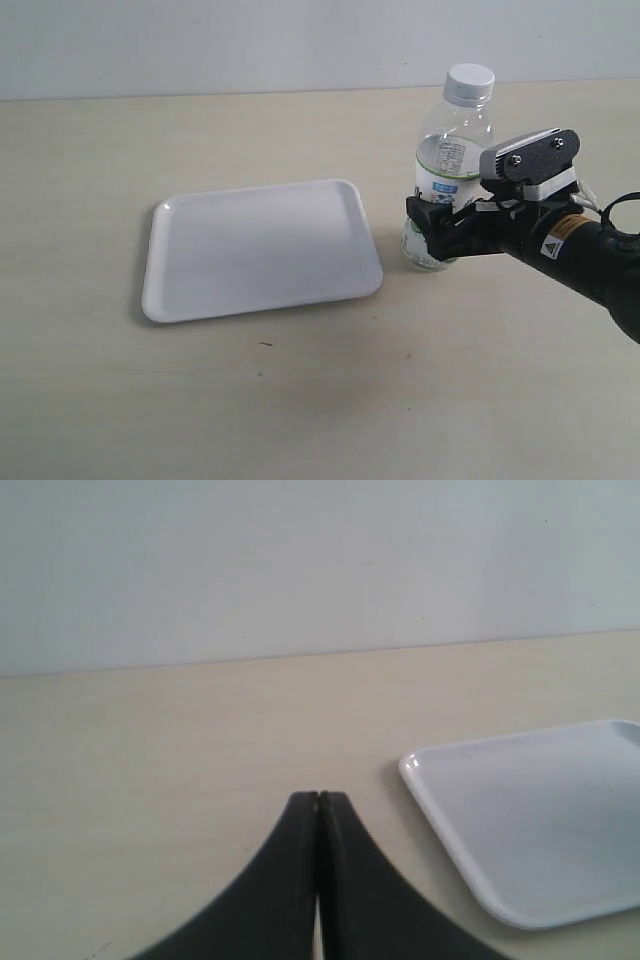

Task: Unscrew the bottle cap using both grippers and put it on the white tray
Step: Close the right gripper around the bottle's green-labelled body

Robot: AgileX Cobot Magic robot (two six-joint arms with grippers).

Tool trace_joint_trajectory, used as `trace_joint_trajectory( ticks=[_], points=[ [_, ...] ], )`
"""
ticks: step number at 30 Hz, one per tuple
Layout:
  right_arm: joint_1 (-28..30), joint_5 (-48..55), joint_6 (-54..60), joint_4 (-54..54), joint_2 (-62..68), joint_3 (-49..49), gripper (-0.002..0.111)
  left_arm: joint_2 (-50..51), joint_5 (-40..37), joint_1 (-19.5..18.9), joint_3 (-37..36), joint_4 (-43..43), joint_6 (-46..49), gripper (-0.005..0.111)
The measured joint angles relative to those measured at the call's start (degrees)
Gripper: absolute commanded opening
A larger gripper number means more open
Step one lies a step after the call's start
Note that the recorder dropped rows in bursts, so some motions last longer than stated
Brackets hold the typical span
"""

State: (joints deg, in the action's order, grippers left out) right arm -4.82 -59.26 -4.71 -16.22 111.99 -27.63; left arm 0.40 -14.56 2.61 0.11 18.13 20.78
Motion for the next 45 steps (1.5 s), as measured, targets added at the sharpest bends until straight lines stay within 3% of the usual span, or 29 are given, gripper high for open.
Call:
trace_joint_trajectory(
  ticks=[27, 33, 45],
  points=[
    [0.0, 1.28, -1.15, 0.38, 1.33, 0.0, 0.094, 0.0, 0.0, 0.0, 0.0, 0.0, 0.0, 0.0],
    [0.0, 1.26, -1.05, 0.38, 2.18, 0.0, 0.087, 0.0, 0.0, 0.0, 0.0, 0.0, 0.0, 0.0],
    [-0.1, 1.54, -1.05, -0.56, 2.27, -4.42, 0.086, 0.0, 0.0, 0.0, 0.0, 0.0, 0.0, 0.0]
  ],
)
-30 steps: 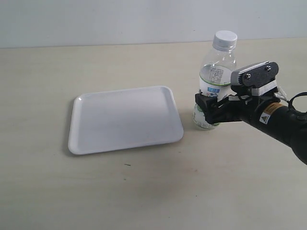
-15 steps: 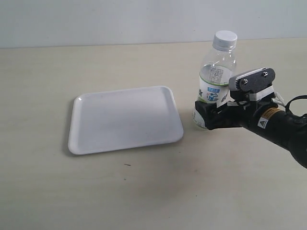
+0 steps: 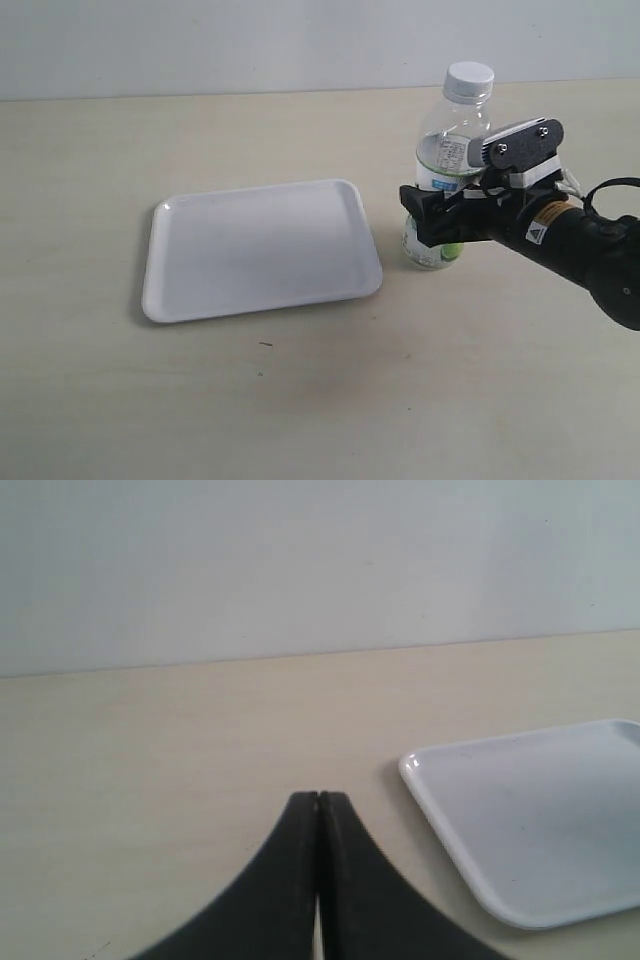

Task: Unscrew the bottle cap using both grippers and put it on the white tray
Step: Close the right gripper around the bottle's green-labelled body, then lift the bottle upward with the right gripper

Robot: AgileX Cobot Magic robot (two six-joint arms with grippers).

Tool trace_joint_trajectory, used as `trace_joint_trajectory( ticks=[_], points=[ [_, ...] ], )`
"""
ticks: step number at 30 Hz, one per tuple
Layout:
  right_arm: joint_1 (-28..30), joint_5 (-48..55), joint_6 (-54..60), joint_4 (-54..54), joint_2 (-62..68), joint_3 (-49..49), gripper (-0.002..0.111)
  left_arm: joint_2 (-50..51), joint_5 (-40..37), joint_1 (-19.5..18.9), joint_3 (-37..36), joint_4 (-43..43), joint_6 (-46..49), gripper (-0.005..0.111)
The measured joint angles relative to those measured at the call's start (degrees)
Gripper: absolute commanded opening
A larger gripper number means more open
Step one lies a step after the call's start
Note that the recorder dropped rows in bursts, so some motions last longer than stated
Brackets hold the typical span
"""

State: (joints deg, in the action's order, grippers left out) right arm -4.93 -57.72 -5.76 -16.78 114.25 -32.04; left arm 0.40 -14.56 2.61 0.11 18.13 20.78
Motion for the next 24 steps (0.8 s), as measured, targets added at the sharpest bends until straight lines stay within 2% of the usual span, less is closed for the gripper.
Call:
trace_joint_trajectory(
  ticks=[5, 8, 20, 24],
  points=[
    [0.0, 1.15, 0.0, 0.0, 0.0, -0.13, 0.086, 0.0, 0.0, 0.0, 0.0, 0.0, 0.0, 0.0],
    [0.0, 1.8, 0.0, -0.03, 0.0, -0.17, 0.08, 0.0, 0.0, 0.0, 0.0, 0.0, 0.0, 0.0],
    [0.0, 2.02, -0.5, -0.39, 0.0, -0.17, 0.0, 0.0, 0.0, 0.0, 0.0, 0.0, 0.0, 0.0],
    [0.0, 2.02, -1.54, -0.26, 0.0, -0.17, 0.0, 0.0, 0.0, 0.0, 0.0, 0.0, 0.0, 0.0]
  ],
)
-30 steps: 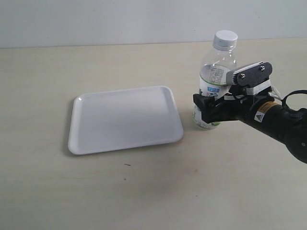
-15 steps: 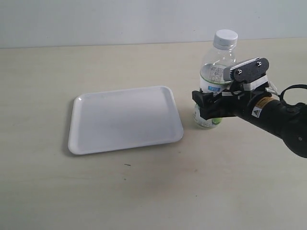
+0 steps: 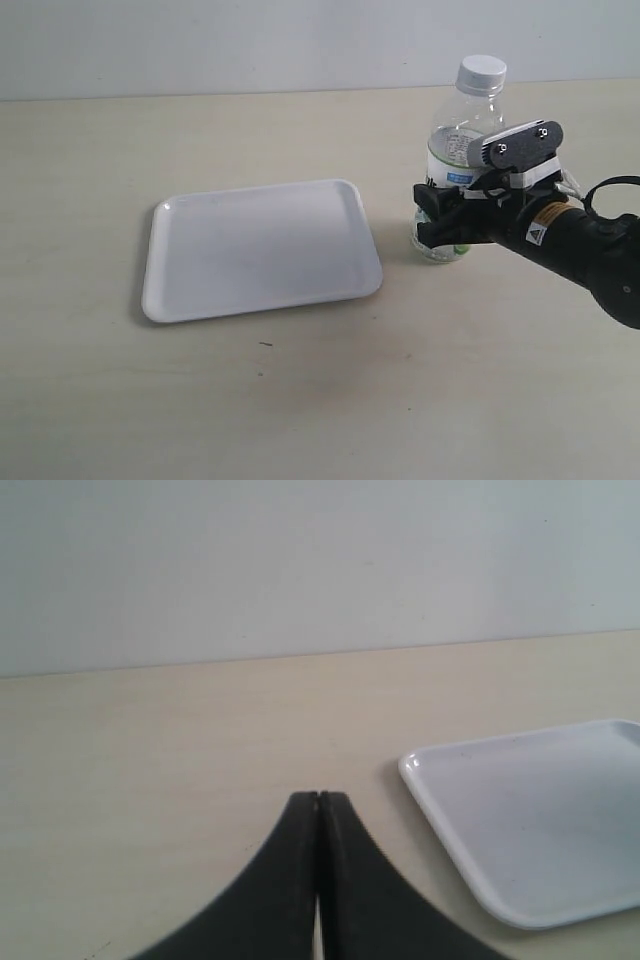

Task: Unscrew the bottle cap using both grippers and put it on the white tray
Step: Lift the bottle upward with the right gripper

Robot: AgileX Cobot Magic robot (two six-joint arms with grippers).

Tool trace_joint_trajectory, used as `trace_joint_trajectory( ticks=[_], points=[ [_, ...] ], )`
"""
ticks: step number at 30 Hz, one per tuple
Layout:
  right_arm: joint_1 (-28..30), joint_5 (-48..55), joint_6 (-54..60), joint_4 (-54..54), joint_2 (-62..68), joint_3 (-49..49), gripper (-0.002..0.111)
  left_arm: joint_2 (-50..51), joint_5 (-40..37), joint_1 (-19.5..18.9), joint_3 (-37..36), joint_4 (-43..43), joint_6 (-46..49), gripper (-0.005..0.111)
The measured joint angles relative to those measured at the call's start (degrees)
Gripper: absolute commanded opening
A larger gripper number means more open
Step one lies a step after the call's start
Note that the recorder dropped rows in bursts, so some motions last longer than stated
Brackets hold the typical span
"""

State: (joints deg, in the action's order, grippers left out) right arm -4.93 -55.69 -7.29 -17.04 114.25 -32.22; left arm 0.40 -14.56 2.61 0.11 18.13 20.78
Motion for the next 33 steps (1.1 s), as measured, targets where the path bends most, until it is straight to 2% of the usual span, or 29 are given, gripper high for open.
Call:
trace_joint_trajectory(
  ticks=[6, 17, 33],
  points=[
    [0.0, 3.78, -4.45, -1.23, -3.04, 0.0, 0.0, 0.0, 0.0, 0.0, 0.0, 0.0, 0.0, 0.0],
    [0.0, 25.45, -3.54, -2.83, -16.55, 0.1, 0.0, 0.0, 0.0, 0.0, 0.0, 0.0, 0.0, 0.0],
    [0.0, 25.52, -2.89, -6.44, -16.07, -1.04, 0.0, 0.0, 1.64, 0.0, 0.0, -1.67, 2.12, 0.0]
  ],
)
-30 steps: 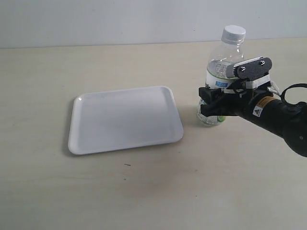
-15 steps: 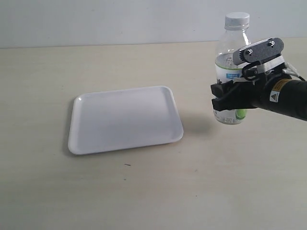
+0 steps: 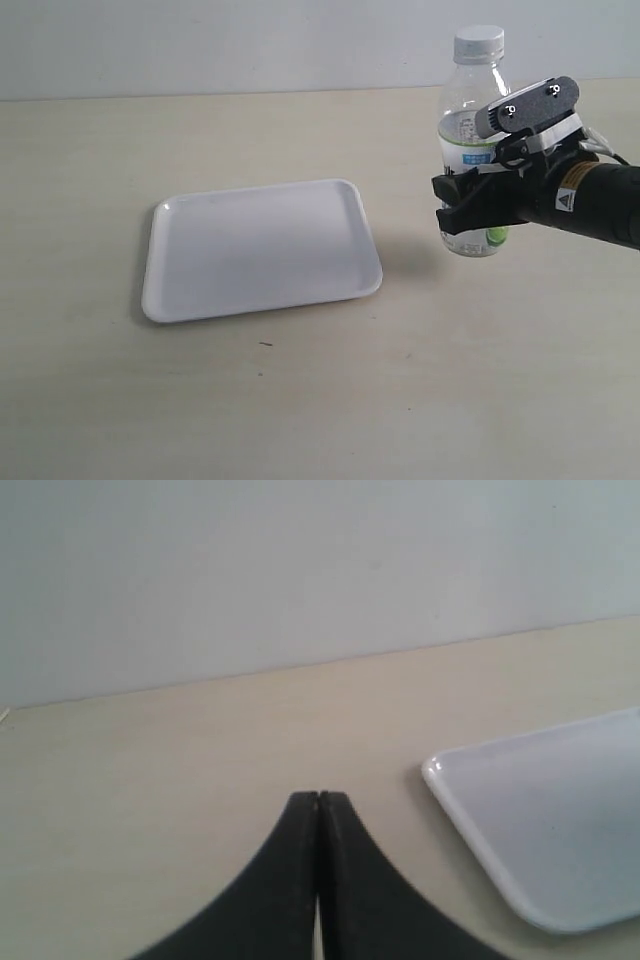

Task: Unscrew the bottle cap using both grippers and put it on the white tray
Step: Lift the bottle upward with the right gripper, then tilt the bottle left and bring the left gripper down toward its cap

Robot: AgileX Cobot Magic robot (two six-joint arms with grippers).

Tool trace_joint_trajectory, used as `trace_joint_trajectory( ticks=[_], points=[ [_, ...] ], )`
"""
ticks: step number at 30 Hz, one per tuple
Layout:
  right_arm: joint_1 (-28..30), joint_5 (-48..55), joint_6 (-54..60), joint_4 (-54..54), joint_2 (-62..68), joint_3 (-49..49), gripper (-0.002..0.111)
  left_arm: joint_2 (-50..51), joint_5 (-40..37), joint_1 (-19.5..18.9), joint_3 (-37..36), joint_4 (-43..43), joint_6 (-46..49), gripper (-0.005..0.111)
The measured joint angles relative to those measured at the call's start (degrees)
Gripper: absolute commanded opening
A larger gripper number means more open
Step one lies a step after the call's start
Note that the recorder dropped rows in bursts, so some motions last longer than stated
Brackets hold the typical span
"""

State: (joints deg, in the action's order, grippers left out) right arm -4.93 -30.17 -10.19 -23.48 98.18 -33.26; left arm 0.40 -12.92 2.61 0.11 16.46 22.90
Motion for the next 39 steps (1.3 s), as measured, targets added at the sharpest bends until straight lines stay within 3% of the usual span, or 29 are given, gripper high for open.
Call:
trace_joint_trajectory(
  ticks=[8, 15, 24, 33, 39],
  points=[
    [0.0, 0.0, 0.0, -0.12, 0.09, -1.2, 0.0, 0.0, 10.25, 0.0, 0.0, 7.08, 0.19, 0.0],
    [0.0, 0.0, -0.22, -0.12, 0.09, -1.32, 0.0, 0.0, 11.54, 0.0, -0.13, 7.81, 0.37, 0.0],
    [0.0, 0.0, -0.22, -0.21, 0.09, -1.32, 0.0, 0.0, 17.65, 0.0, -0.13, 21.04, -29.13, 0.0],
    [0.0, -3.88, -0.43, -1.75, 2.54, -1.41, 0.0, 1.18, 23.39, 0.0, -0.11, 22.66, -36.14, 0.0],
    [0.0, -3.27, -0.43, -2.51, 4.42, -1.41, 0.0, 14.49, 14.92, 0.0, 5.82, 16.85, -37.69, 0.0]
  ],
)
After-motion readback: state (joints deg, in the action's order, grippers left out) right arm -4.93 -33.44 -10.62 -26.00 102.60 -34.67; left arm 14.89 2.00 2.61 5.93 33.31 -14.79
